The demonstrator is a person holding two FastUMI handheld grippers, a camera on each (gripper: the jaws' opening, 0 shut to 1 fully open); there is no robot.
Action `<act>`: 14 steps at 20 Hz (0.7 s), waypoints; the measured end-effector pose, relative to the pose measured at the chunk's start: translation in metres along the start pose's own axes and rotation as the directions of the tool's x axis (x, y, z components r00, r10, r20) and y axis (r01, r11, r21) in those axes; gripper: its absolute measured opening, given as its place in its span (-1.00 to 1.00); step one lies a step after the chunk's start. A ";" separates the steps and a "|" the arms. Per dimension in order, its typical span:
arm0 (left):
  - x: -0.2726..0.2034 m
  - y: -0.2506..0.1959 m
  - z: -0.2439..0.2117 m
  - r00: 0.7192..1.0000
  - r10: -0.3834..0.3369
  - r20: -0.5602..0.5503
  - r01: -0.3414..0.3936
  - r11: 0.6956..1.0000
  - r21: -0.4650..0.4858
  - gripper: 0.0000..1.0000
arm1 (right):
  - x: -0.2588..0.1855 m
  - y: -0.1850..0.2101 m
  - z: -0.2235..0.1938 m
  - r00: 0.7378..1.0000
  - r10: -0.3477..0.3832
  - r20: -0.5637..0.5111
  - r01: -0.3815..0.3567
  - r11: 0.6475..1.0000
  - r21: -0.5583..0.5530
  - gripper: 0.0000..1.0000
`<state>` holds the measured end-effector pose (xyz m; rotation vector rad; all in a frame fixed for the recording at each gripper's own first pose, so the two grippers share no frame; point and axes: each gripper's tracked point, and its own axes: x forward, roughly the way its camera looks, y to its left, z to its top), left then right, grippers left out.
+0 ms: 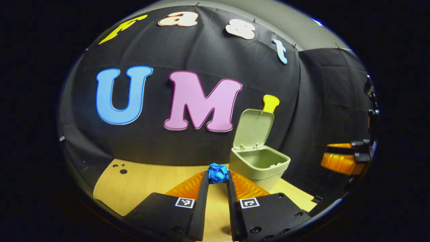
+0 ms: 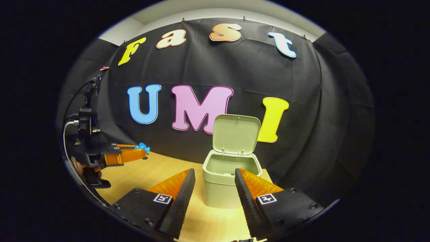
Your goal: Press the lid of the desktop garbage bin to open it, pick up the crumpled paper on the desktop and throw it into the bin, then pick up the pop can on the desktop and drop it into the bin, and finally close the garbage bin lid.
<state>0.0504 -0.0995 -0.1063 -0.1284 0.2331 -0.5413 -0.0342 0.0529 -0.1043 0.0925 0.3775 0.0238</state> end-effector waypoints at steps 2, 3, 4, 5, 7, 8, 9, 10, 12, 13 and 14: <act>0.014 -0.018 0.011 0.999 -0.046 0.013 0.046 0.999 -0.002 -0.31 | -0.007 0.001 -0.006 1.000 -0.007 -0.011 0.007 1.000 0.013 0.53; 0.022 -0.027 0.012 0.998 -0.068 0.008 0.068 0.998 -0.004 -0.31 | -0.008 0.000 -0.010 1.000 -0.011 -0.016 0.012 1.000 0.011 0.53; 0.032 -0.037 0.012 0.996 -0.094 0.002 0.094 0.996 -0.005 -0.31 | -0.011 0.000 -0.013 1.000 -0.015 -0.023 0.015 1.000 0.004 0.53; 0.041 -0.045 0.008 0.994 -0.112 -0.010 0.112 0.994 -0.006 -0.31 | -0.016 -0.001 -0.015 0.999 -0.021 -0.028 0.021 1.000 -0.002 0.53; 0.063 -0.064 0.000 0.988 -0.150 -0.042 0.150 0.989 0.002 -0.31 | -0.024 0.000 -0.021 0.999 -0.024 -0.036 0.024 1.000 0.009 0.53; 0.076 -0.073 -0.004 0.985 -0.167 -0.053 0.168 0.986 0.010 -0.32 | -0.027 0.000 -0.025 0.999 -0.025 -0.045 0.026 0.999 0.021 0.53; 0.088 -0.081 -0.006 0.981 -0.183 -0.064 0.184 0.983 0.015 -0.31 | -0.031 0.001 -0.029 0.998 -0.025 -0.055 0.027 0.999 0.035 0.53; 0.098 -0.088 -0.010 0.978 -0.193 -0.074 0.195 0.981 0.021 -0.39 | -0.034 0.001 -0.034 0.997 -0.026 -0.067 0.028 0.999 0.044 0.53; 0.117 -0.098 -0.018 0.973 -0.206 -0.102 0.209 0.978 0.020 -0.31 | -0.038 -0.001 -0.041 0.996 -0.032 -0.082 0.036 0.998 0.046 0.53; 0.126 -0.102 -0.021 0.971 -0.209 -0.114 0.213 0.977 0.021 -0.39 | -0.041 -0.003 -0.045 0.995 -0.036 -0.088 0.040 0.998 0.044 0.53; 0.134 -0.104 -0.025 0.969 -0.211 -0.125 0.216 0.976 0.021 -0.31 | -0.042 -0.006 -0.049 0.994 -0.041 -0.098 0.045 0.998 0.044 0.53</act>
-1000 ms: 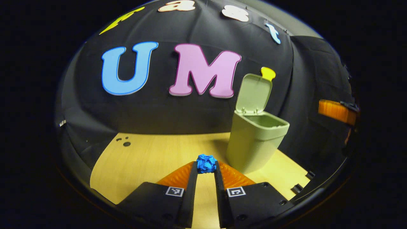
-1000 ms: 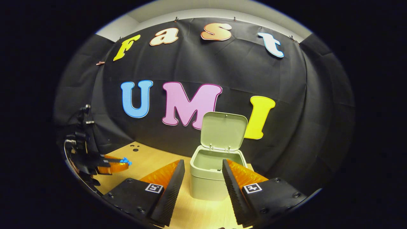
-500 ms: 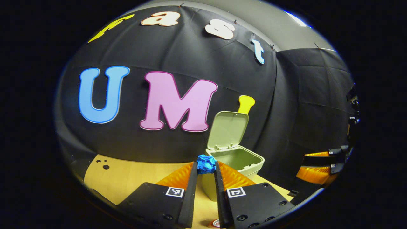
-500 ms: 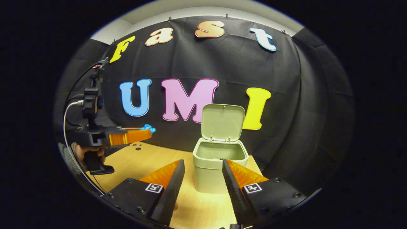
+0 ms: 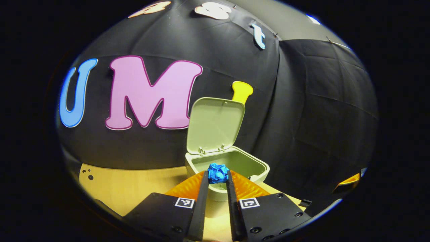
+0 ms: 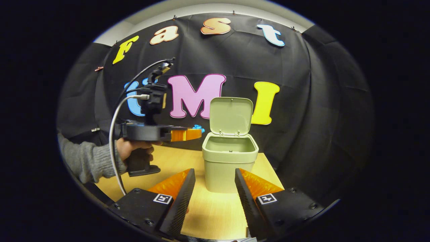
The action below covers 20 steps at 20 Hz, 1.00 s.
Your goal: Press the lid of the desktop garbage bin to open it, pick up the crumpled paper on the desktop and throw it into the bin, then pick up the pop can on the desktop and drop it into the bin, and finally close the garbage bin lid.
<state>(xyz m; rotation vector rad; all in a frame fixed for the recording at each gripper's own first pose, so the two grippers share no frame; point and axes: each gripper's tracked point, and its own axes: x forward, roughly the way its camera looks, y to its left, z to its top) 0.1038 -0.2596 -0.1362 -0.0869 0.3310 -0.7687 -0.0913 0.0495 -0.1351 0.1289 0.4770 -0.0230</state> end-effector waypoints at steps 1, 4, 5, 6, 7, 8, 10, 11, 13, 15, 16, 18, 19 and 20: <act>0.007 0.000 -0.004 1.000 -0.005 -0.011 0.005 1.000 0.001 -0.31 | -0.001 -0.002 -0.004 1.000 -0.004 -0.010 0.004 1.000 0.006 0.53; 0.031 -0.001 -0.014 0.999 -0.010 -0.044 0.011 1.000 0.006 -0.31 | -0.002 -0.009 -0.008 0.999 -0.021 -0.025 0.021 1.000 0.023 0.53; 0.037 -0.002 -0.017 0.998 -0.014 -0.054 0.014 1.000 0.007 -0.39 | -0.003 -0.011 -0.009 0.999 -0.031 -0.028 0.031 0.999 0.023 0.53; 0.042 -0.004 -0.019 0.998 -0.019 -0.062 0.019 1.000 0.007 -0.31 | -0.005 -0.016 -0.010 0.999 -0.041 -0.031 0.042 0.999 0.021 0.53; 0.047 -0.005 -0.022 0.997 -0.022 -0.071 0.023 1.000 0.009 -0.31 | -0.007 -0.020 -0.010 0.998 -0.053 -0.033 0.054 0.998 0.020 0.53; 0.052 -0.006 -0.024 0.997 -0.023 -0.080 0.024 1.000 0.011 -0.31 | -0.008 -0.025 -0.011 0.997 -0.068 -0.037 0.069 0.997 0.021 0.53; 0.061 -0.009 -0.026 0.996 -0.030 -0.088 0.031 0.999 0.015 -0.39 | -0.009 -0.034 -0.012 0.995 -0.092 -0.045 0.093 0.995 0.026 0.53; 0.064 -0.010 -0.028 0.996 -0.036 -0.087 0.037 0.999 0.016 -0.31 | -0.011 -0.038 -0.013 0.993 -0.106 -0.052 0.108 0.994 0.029 0.53; 0.069 -0.012 -0.030 0.995 -0.050 -0.089 0.052 0.999 0.016 -0.31 | -0.015 -0.045 -0.009 0.990 -0.132 -0.044 0.134 0.991 0.032 0.52; 0.073 -0.008 -0.034 0.994 -0.042 -0.104 0.045 0.999 0.021 -0.37 | -0.017 -0.051 -0.009 0.987 -0.157 -0.037 0.158 0.987 0.029 0.52; 0.074 -0.007 -0.036 0.993 -0.040 -0.111 0.043 0.999 0.023 -0.27 | -0.018 -0.054 -0.008 0.986 -0.165 -0.037 0.166 0.986 0.031 0.52; 0.079 -0.007 -0.038 0.992 -0.041 -0.119 0.044 0.999 0.024 -0.24 | -0.018 -0.056 -0.010 0.984 -0.173 -0.041 0.175 0.984 0.041 0.53; 0.080 -0.006 -0.040 0.992 -0.041 -0.123 0.044 0.999 0.023 -0.31 | -0.018 -0.057 -0.011 0.983 -0.178 -0.041 0.179 0.983 0.044 0.53; 0.080 -0.007 -0.039 0.992 -0.041 -0.122 0.044 0.999 0.023 -0.24 | -0.018 -0.058 -0.010 0.982 -0.183 -0.038 0.184 0.982 0.046 0.53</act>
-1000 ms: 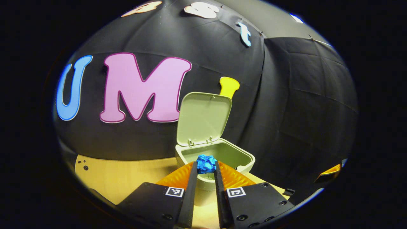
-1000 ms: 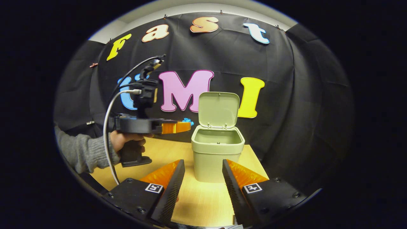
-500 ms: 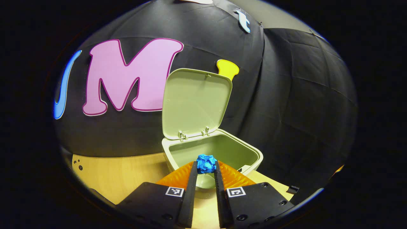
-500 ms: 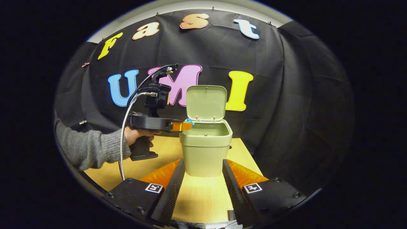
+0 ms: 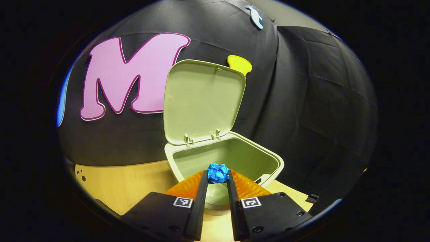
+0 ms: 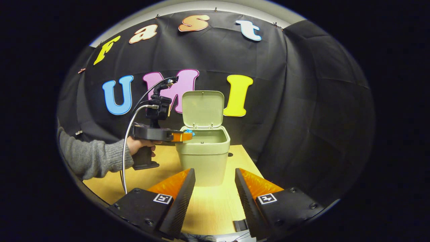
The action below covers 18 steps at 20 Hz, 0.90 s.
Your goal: Press the lid of the desktop garbage bin to open it, pick up the crumpled paper on the desktop and throw it into the bin, then pick up the pop can on the desktop and drop it into the bin, and finally close the garbage bin lid.
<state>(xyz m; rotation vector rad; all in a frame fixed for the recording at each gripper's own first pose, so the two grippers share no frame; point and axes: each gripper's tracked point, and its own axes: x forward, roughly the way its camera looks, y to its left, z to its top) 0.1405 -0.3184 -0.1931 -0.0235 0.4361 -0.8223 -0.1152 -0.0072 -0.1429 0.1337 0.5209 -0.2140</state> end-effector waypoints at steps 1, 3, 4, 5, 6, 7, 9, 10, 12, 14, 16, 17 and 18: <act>0.002 0.000 0.000 1.000 -0.001 0.003 0.001 1.000 0.003 -0.22 | 0.000 -0.002 0.001 1.000 -0.002 0.004 0.002 1.000 0.004 0.53; 0.003 -0.001 -0.001 1.000 0.000 -0.004 0.000 1.000 0.020 -0.15 | 0.001 -0.002 0.003 1.000 -0.001 0.013 0.001 1.000 0.013 0.53; 0.004 -0.003 -0.001 1.000 -0.003 -0.009 0.004 1.000 0.029 -0.11 | 0.002 -0.002 0.003 1.000 0.001 0.013 -0.001 1.000 0.016 0.53; 0.003 -0.005 -0.001 1.000 -0.008 -0.010 0.008 0.999 0.031 -0.10 | 0.003 -0.003 0.003 1.000 0.002 0.013 -0.002 1.000 0.019 0.53; 0.003 -0.008 -0.001 1.000 -0.013 -0.012 0.013 0.999 0.031 -0.05 | 0.004 -0.003 0.004 1.000 0.003 0.017 -0.004 1.000 0.022 0.53; 0.003 -0.010 -0.002 1.000 -0.021 -0.013 0.021 0.999 0.028 0.00 | 0.005 -0.004 0.004 1.000 0.004 0.018 -0.005 1.000 0.024 0.53; 0.002 -0.012 0.000 1.000 -0.021 -0.007 0.021 0.999 0.036 0.12 | 0.006 -0.003 0.005 1.000 0.010 0.017 -0.010 0.999 0.030 0.53; 0.002 -0.011 0.000 1.000 -0.018 -0.005 0.018 0.999 0.041 0.43 | 0.006 -0.002 0.004 1.000 0.013 0.015 -0.013 0.999 0.031 0.53; -0.001 -0.010 0.001 1.000 -0.008 -0.003 0.008 0.999 0.044 0.63 | 0.006 0.000 0.003 1.000 0.022 0.012 -0.022 0.999 0.029 0.53; -0.007 -0.006 0.003 1.000 0.004 0.007 -0.004 0.999 0.036 0.74 | 0.007 0.005 0.002 0.999 0.038 0.011 -0.039 0.999 0.027 0.53; -0.022 0.000 0.009 0.999 0.017 0.032 -0.018 1.000 0.025 0.75 | 0.010 0.013 0.001 0.998 0.067 0.007 -0.067 0.997 0.029 0.53; -0.032 0.004 0.011 0.998 0.028 0.048 -0.029 0.999 0.021 0.75 | 0.012 0.018 -0.002 0.997 0.082 0.003 -0.082 0.996 0.029 0.54; -0.044 0.008 0.014 0.997 0.039 0.063 -0.040 0.999 0.015 0.75 | 0.015 0.023 -0.004 0.995 0.102 -0.002 -0.102 0.994 0.027 0.58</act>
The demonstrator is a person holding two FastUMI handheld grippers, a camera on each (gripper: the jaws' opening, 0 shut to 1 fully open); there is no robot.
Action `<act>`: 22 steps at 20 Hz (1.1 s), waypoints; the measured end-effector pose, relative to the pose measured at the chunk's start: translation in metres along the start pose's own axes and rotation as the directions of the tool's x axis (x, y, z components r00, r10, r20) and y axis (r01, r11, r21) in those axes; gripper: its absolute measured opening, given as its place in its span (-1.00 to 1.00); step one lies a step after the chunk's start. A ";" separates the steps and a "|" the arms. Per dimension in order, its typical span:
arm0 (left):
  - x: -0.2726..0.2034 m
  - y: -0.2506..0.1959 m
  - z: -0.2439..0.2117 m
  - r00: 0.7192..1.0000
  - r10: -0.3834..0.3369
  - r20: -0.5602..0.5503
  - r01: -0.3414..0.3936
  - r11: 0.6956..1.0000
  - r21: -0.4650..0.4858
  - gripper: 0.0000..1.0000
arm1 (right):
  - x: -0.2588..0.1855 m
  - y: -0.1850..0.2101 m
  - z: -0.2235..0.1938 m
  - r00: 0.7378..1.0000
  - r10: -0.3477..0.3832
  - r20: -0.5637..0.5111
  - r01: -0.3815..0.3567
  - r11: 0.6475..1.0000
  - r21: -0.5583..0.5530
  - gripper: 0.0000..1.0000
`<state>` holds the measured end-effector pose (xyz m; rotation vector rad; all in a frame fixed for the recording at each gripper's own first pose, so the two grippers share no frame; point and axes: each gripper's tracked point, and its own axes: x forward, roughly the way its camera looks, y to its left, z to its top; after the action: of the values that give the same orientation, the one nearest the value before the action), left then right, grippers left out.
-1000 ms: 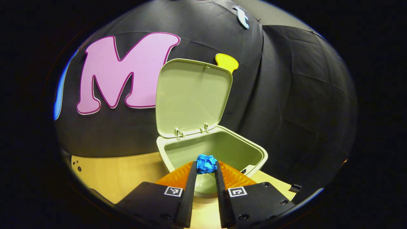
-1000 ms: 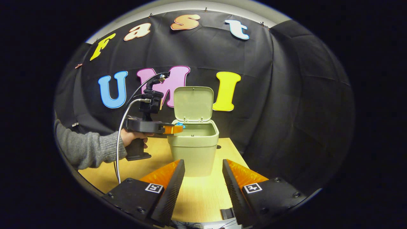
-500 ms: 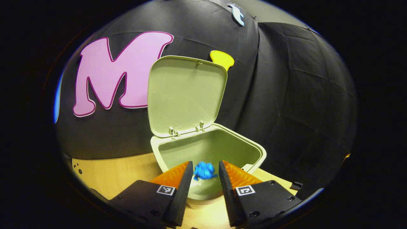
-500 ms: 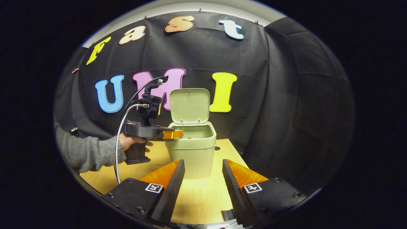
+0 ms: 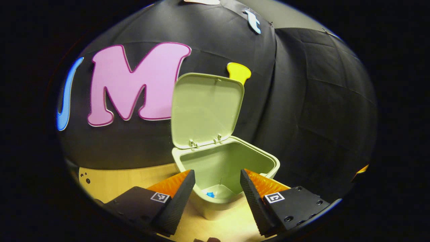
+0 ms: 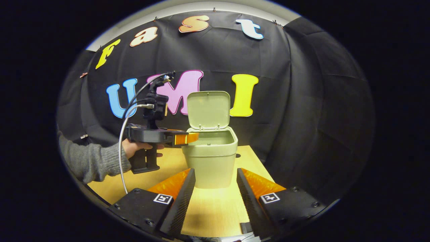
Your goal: Press the lid of the desktop garbage bin to open it, pick up the crumpled paper on the desktop and throw it into the bin, then pick up the pop can on the desktop and drop it into the bin, and finally close the garbage bin lid.
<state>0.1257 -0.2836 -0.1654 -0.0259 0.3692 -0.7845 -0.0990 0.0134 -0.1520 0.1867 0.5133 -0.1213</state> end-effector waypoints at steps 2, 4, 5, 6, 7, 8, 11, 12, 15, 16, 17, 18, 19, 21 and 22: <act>-0.027 0.011 0.006 0.999 0.032 0.032 -0.031 0.999 -0.019 0.74 | 0.004 0.015 -0.006 0.999 0.053 -0.013 -0.053 0.999 0.001 0.62; -0.051 0.020 0.007 0.997 0.054 0.052 -0.052 0.998 -0.038 0.75 | 0.009 0.031 -0.008 0.994 0.110 -0.023 -0.109 0.994 0.005 0.75; -0.065 0.026 0.008 0.996 0.070 0.061 -0.068 0.997 -0.045 0.76 | 0.013 0.039 -0.010 0.990 0.135 -0.028 -0.135 0.991 0.006 0.82; -0.078 0.032 0.009 0.993 0.090 0.072 -0.087 0.995 -0.050 0.76 | 0.016 0.047 -0.013 0.986 0.161 -0.035 -0.161 0.987 0.004 0.83; -0.092 0.039 0.010 0.990 0.111 0.083 -0.106 0.993 -0.059 0.76 | 0.021 0.055 -0.015 0.981 0.187 -0.045 -0.187 0.982 -0.001 0.84; -0.105 0.045 0.009 0.987 0.130 0.091 -0.124 0.990 -0.067 0.76 | 0.024 0.065 -0.020 0.974 0.217 -0.060 -0.218 0.976 -0.007 0.84; -0.145 0.063 0.004 0.975 0.200 0.097 -0.192 0.977 -0.088 0.83 | 0.031 0.094 -0.049 0.942 0.311 -0.128 -0.316 0.948 -0.026 0.84; -0.156 0.069 0.001 0.970 0.222 0.100 -0.214 0.973 -0.090 0.89 | 0.033 0.104 -0.059 0.928 0.340 -0.154 -0.348 0.937 -0.026 0.85; -0.189 0.085 -0.010 0.951 0.287 0.111 -0.279 0.957 -0.080 0.89 | 0.042 0.129 -0.090 0.888 0.402 -0.223 -0.417 0.909 -0.021 0.85; -0.197 0.087 -0.017 0.948 0.300 0.105 -0.293 0.953 -0.076 0.89 | 0.046 0.136 -0.100 0.876 0.416 -0.245 -0.434 0.901 -0.020 0.85; -0.206 0.089 -0.024 0.945 0.313 0.095 -0.307 0.949 -0.075 0.89 | 0.047 0.140 -0.111 0.865 0.425 -0.265 -0.447 0.894 -0.024 0.85; -0.214 0.092 -0.031 0.941 0.327 0.085 -0.321 0.944 -0.080 0.89 | 0.050 0.144 -0.119 0.856 0.434 -0.282 -0.460 0.887 -0.032 0.85; -0.221 0.093 -0.036 0.938 0.338 0.075 -0.331 0.939 -0.089 0.89 | 0.055 0.146 -0.128 0.848 0.438 -0.300 -0.471 0.881 -0.044 0.85; -0.234 0.096 -0.047 0.932 0.358 0.061 -0.350 0.930 -0.107 0.89 | 0.066 0.149 -0.143 0.830 0.440 -0.342 -0.488 0.870 -0.065 0.84; -0.240 0.098 -0.053 0.928 0.368 0.050 -0.361 0.925 -0.116 0.89 | 0.070 0.152 -0.149 0.821 0.446 -0.356 -0.497 0.866 -0.062 0.84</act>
<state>0.0195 -0.0409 -0.1551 -0.0812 0.3352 -0.3929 -0.0846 0.1882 -0.2923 0.1812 0.7954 0.4476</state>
